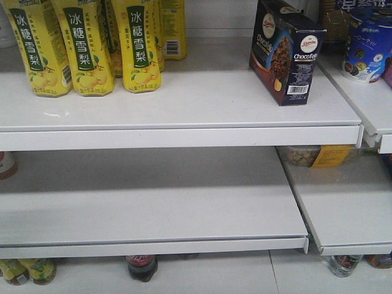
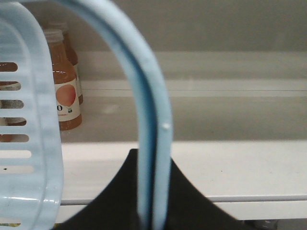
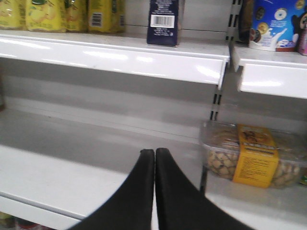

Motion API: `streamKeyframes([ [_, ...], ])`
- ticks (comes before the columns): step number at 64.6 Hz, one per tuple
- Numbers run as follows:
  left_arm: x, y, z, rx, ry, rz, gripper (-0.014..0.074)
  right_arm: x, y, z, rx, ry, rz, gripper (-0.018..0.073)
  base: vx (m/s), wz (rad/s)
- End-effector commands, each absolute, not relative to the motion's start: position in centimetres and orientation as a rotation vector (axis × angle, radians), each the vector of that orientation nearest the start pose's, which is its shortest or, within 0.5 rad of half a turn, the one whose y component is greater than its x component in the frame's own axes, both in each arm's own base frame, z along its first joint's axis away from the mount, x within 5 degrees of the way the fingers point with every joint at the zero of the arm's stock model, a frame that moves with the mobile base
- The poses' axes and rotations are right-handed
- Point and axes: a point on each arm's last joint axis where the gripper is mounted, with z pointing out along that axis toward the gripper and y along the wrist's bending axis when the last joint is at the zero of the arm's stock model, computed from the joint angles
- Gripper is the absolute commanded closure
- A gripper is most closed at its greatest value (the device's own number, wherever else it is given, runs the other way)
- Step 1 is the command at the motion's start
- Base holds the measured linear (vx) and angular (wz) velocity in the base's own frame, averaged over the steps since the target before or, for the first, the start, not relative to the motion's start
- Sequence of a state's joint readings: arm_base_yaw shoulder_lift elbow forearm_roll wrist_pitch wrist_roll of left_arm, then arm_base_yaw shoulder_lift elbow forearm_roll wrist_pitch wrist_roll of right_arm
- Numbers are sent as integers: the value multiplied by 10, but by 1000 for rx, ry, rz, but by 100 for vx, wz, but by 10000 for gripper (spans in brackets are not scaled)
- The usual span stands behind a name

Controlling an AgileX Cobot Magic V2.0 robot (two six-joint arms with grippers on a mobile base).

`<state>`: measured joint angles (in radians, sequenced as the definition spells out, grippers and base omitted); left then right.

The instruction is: Left arm holds basket, right arm returns cookies

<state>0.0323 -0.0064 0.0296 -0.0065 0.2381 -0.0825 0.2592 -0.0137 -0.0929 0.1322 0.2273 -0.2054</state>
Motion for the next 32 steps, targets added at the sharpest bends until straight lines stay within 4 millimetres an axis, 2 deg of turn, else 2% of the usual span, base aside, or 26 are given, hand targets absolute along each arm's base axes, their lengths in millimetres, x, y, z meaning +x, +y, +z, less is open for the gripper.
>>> streamKeyframes([
  [1, 55, 2, 200, -79, 1606, -23, 603, 48, 10, 233, -238, 1483, 61, 567, 0, 0],
  [14, 55, 2, 200, -79, 1606, -23, 603, 53, 3, 218, -72, 1459, 0, 567, 0, 0],
  [23, 55, 2, 200, -79, 1606, -23, 603, 56, 1, 206, -41, 1462, -27, 567, 0, 0],
  [32, 55, 2, 200, -79, 1606, -23, 603, 56, 1, 207, -65, 1463, -48, 567, 0, 0],
])
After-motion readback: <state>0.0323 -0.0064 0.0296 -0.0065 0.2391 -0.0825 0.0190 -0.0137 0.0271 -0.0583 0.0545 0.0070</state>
